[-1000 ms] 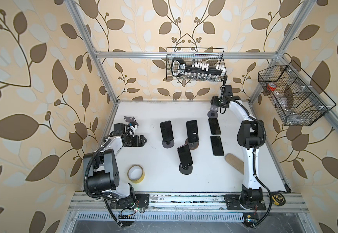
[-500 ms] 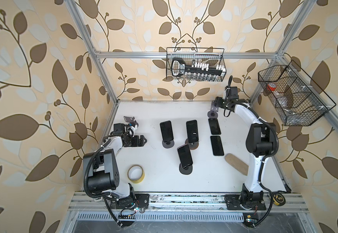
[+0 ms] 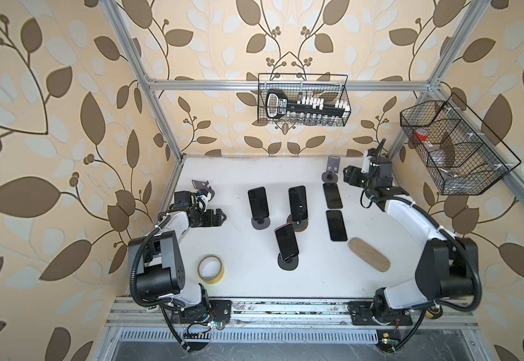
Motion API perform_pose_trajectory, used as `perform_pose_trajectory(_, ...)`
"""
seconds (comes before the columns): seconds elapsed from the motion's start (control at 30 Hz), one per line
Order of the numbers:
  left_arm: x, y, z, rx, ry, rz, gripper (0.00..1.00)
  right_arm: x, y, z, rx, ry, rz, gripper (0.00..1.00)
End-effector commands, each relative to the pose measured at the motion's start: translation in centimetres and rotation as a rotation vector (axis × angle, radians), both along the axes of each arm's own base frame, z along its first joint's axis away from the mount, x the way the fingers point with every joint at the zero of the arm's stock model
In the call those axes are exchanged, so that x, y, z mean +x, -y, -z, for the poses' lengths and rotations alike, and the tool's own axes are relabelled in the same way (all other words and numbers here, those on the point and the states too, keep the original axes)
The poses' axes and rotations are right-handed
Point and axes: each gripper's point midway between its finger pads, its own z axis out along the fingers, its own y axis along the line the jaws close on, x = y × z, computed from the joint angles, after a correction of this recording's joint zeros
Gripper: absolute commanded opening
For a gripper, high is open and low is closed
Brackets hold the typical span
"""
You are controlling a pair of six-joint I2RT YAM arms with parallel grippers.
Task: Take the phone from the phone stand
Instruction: 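Swing the right gripper back toward the pink-cased phone on its stand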
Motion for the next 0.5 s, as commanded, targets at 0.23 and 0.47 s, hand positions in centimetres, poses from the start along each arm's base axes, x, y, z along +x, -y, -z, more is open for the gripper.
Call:
perform_pose_trajectory(0.23, 0.7, -0.1, -1.7, -0.014, 0.066, -0.005, 0.99, -8.4, -7.9, -3.6, -0.165, 0.077, -0.195, 1.0)
perform_pose_trajectory(0.47, 0.6, -0.5, -2.8, 0.023, 0.111, -0.013, 0.99, -14.5, -15.3, -4.6, -0.103, 0.061, -0.427, 1.0)
